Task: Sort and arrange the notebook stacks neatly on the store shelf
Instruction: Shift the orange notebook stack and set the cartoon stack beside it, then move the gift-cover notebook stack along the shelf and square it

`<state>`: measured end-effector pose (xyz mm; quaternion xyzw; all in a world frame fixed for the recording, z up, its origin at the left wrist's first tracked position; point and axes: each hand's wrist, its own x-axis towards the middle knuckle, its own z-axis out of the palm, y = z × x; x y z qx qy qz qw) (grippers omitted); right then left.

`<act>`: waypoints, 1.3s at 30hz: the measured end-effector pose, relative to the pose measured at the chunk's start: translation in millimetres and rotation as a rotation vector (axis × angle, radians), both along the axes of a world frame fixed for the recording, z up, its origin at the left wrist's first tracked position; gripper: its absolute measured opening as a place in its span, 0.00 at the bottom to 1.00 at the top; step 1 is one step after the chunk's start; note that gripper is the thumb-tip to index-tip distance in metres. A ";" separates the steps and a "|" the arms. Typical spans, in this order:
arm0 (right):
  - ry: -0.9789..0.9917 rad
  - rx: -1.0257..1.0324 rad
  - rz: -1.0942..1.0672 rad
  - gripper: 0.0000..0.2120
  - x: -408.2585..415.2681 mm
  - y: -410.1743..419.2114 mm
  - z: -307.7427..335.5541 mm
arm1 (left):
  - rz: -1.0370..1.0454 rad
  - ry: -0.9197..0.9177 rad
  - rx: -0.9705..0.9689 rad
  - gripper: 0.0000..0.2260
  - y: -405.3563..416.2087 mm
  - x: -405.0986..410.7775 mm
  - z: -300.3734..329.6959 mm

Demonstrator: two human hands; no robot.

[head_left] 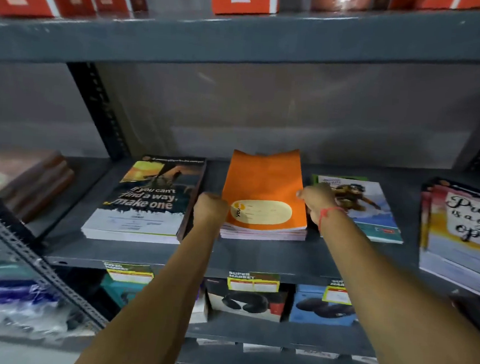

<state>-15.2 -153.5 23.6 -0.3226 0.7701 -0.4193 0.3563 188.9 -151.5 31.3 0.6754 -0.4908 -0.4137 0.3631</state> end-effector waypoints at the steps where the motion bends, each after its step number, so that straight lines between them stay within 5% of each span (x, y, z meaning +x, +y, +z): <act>1: 0.057 0.001 -0.029 0.09 2.6 -1.4 -3.1 | -0.034 -0.113 -0.024 0.15 -2.3 1.6 -4.0; 6: 0.414 0.085 0.066 0.07 6.6 10.0 -14.7 | -0.186 -0.401 -0.096 0.09 -8.3 6.5 -22.1; 11: 0.598 -0.052 0.049 0.18 3.8 16.2 -6.4 | -0.167 -0.592 -0.127 0.12 -8.4 -2.0 -6.8; 14: 0.578 -0.166 -0.082 0.19 -15.2 30.1 2.7 | -0.188 -0.609 -0.285 0.13 -0.1 -30.2 7.1; 19: 0.561 -0.138 -0.308 0.16 -85.0 74.6 2.7 | -0.426 -0.308 -0.330 0.13 28.4 -119.1 11.8; 23: 0.558 0.002 -0.444 0.16 -145.9 123.6 -5.9 | -0.713 -0.232 -0.287 0.13 65.0 -199.4 0.0; 28: 0.514 0.343 -0.485 0.18 -215.9 186.9 -24.4 | -0.951 -0.355 -0.204 0.13 112.0 -284.7 -15.3; 35: 0.446 0.374 -0.512 0.16 -278.2 233.2 -47.1 | -0.928 -0.610 -0.128 0.14 129.3 -343.1 -34.9; 39: 0.289 0.339 -0.502 0.15 -296.1 241.3 -44.9 | -0.783 -0.572 -0.117 0.14 128.8 -351.4 -34.3</act>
